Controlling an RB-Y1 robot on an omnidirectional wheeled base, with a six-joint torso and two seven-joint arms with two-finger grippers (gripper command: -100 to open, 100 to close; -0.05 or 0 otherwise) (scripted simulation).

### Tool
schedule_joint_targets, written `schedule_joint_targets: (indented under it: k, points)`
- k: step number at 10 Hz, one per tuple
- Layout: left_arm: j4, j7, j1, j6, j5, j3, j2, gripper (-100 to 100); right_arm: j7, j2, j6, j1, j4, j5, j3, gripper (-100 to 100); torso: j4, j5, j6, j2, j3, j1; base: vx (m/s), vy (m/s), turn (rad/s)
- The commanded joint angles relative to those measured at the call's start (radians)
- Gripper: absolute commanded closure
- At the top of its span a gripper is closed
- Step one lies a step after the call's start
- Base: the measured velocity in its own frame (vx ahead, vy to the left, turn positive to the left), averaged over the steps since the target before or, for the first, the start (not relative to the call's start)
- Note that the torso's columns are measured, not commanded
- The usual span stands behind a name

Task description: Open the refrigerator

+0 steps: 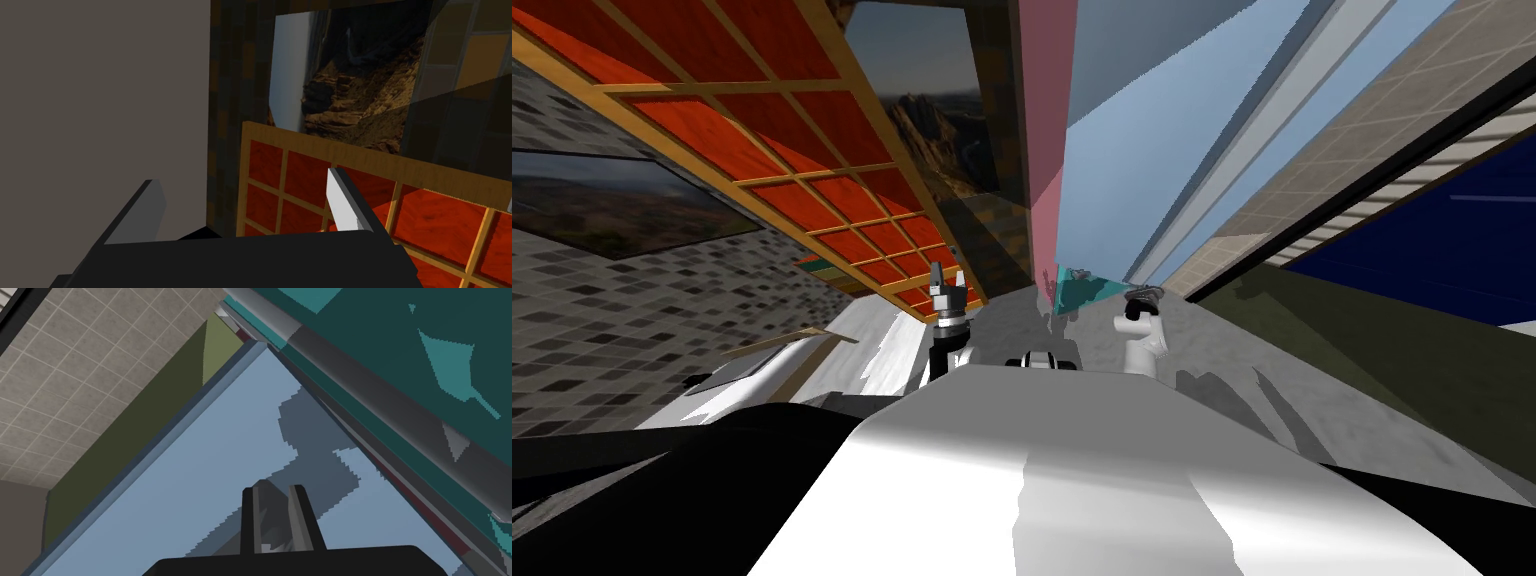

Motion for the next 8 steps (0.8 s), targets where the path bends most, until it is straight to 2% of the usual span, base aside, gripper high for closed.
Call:
schedule_joint_targets:
  k: [1,2,4,5,8]
  points:
    - [0.0,0.0,0.0,0.0,0.0,0.0,0.0,0,-0.007,0.0,-0.013,-0.015,-0.019,0.017,-0.037,100,0.001,0.0,-0.004,-0.001,0.0,-0.003,-0.025,0.234,-0.049]
    - [0.0,0.0,0.0,0.0,0.0,0.0,0.0,0,0.013,0.018,0.036,-0.026,-0.017,0.018,-0.031,-100,0.001,0.0,-0.002,-0.001,0.0,-0.002,-0.052,0.063,-0.01]
    - [0.0,0.0,0.0,0.0,0.0,0.0,0.001,0,0.03,0.021,0.073,-0.049,-0.03,0.014,-0.026,-100,-0.007,-0.011,0.001,-0.006,-0.003,-0.021,-0.08,-0.081,0.115]
    - [0.0,0.0,0.0,0.0,0.0,0.001,0.001,0,0.047,0.024,0.111,-0.071,-0.043,0.01,-0.022,-100,-0.005,-0.008,0.005,-0.008,-0.005,-0.021,-0.065,-0.078,0.072]
    - [0.0,0.0,0.0,0.0,0.0,0.001,0.001,0,0.072,0.029,0.167,-0.104,-0.062,0.003,-0.015,-100,-0.002,-0.003,0.007,-0.001,0.0,-0.007,-0.047,-0.078,0.048]
